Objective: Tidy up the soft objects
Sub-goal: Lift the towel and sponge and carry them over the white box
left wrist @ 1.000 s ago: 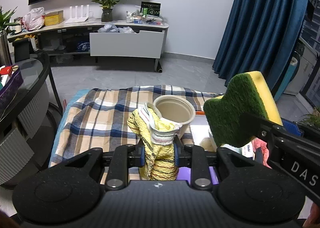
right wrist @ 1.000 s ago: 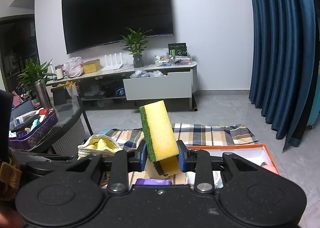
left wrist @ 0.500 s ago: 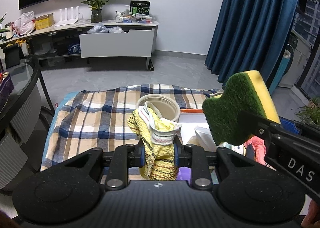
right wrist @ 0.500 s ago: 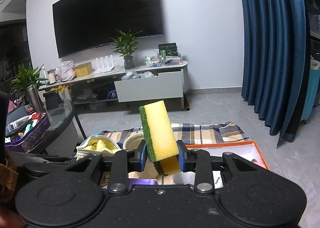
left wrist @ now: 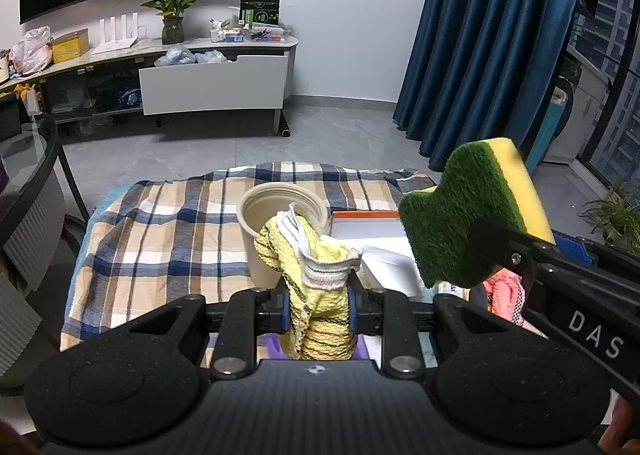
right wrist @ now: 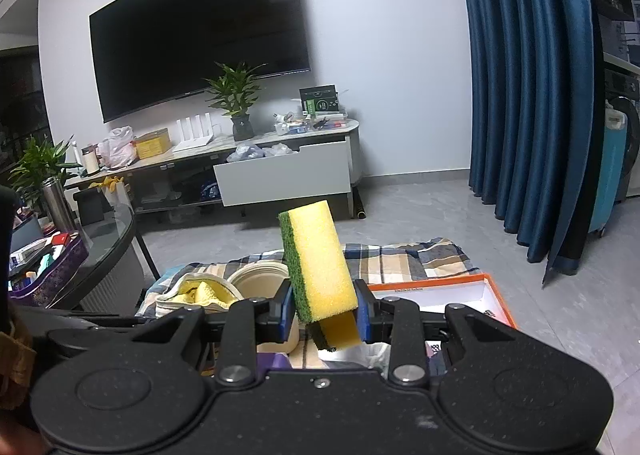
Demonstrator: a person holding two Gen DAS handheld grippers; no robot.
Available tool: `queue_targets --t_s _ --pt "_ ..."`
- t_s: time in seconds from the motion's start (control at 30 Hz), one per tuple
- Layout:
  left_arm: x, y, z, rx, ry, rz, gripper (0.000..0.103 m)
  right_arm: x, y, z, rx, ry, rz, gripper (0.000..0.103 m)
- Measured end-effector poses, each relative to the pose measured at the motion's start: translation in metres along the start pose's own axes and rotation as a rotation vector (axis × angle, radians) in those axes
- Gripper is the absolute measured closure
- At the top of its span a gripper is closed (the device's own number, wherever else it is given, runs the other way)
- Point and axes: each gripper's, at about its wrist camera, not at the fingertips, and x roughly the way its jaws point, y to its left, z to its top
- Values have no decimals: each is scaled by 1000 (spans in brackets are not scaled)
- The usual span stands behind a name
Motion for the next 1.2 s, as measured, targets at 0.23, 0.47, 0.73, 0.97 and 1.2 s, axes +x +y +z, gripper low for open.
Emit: queue_targets --t_s 0.23,0.47,0.73,0.97,1.2 --pt "3 -8 0 15 7 -13 76 -3 -9 -2 18 -2 -16 65" --pt "6 -16 0 27 12 -32 76 -6 -18 -2 32 -6 -34 65" --pt "9 -23 -1 38 18 -50 76 -8 -25 -4 45 -7 -50 65" --pt "12 -30 -2 49 24 -67 76 -10 -31 -5 59 -7 -65 65" --pt "16 -37 -2 62 29 -80 76 -11 -39 -7 72 -6 -81 65"
